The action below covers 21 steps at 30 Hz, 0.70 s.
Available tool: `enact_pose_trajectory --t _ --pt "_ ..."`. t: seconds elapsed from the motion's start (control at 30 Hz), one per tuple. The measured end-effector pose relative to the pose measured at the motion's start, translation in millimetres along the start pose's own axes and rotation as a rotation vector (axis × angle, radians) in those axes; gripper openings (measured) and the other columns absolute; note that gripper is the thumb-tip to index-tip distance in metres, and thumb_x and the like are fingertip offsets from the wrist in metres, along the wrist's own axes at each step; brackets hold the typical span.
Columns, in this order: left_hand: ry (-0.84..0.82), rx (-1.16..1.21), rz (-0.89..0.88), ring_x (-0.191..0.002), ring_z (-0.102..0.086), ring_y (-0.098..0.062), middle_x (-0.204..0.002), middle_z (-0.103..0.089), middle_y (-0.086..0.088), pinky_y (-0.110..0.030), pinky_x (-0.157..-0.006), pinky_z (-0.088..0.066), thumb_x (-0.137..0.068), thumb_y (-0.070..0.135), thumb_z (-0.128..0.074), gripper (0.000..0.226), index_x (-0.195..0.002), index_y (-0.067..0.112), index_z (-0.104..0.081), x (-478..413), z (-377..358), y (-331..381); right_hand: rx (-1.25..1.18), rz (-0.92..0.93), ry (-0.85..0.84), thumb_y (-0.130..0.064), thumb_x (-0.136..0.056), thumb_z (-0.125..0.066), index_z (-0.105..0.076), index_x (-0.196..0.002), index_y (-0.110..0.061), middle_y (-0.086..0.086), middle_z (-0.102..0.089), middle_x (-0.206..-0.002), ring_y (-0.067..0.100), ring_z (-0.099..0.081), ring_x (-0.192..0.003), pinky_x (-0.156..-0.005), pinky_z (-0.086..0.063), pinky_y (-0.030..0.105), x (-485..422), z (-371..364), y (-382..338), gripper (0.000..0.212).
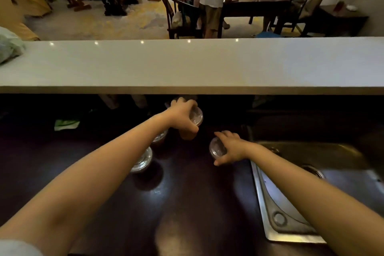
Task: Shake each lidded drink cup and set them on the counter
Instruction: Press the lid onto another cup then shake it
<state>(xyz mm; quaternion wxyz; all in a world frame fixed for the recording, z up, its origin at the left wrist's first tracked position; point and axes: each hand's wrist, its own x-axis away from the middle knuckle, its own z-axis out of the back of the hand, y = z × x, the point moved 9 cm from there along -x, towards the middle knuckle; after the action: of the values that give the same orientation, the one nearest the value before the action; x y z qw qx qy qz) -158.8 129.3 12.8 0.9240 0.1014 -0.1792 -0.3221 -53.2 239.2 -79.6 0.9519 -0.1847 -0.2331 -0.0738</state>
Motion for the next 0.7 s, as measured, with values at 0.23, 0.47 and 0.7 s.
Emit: enact_pose_trajectory --t 0.23,0.47,0.7 --pt "-0.028 0.018 0.024 -0.129 -0.029 -0.037 -0.137 -0.034 -0.014 -0.050 -0.104 -0.037 -0.066 0.035 -0.077 0.089 -0.141 0.020 -0.031 -16 -45 -23 -0.065 -0.006 0.059 -0.043 -0.070 -0.076 -0.015 -0.148 -0.020 0.009 -0.023 -0.145 0.033 -0.024 -0.132 -0.107 -0.029 0.038 -3 -3 3 0.102" --pt "-0.054 0.033 0.054 -0.128 -0.029 -0.037 -0.138 -0.033 -0.015 -0.049 -0.104 -0.037 -0.065 0.035 -0.078 0.091 -0.141 0.021 -0.031 -25 -72 -36 -0.105 -0.011 0.060 -0.043 -0.070 -0.076 -0.015 -0.147 -0.021 0.007 -0.023 -0.144 0.031 -0.024 -0.131 -0.106 -0.028 0.035 12 -10 2 0.101" --pt "0.034 0.006 0.077 -0.127 -0.028 -0.036 -0.138 -0.030 -0.015 -0.048 -0.101 -0.034 -0.066 0.038 -0.077 0.091 -0.141 0.020 -0.029 -20 -81 -33 -0.127 -0.003 0.088 -0.048 -0.068 -0.076 -0.013 -0.148 -0.022 0.005 -0.025 -0.142 0.030 -0.026 -0.127 -0.107 -0.029 0.036 39 -33 -3 0.105"
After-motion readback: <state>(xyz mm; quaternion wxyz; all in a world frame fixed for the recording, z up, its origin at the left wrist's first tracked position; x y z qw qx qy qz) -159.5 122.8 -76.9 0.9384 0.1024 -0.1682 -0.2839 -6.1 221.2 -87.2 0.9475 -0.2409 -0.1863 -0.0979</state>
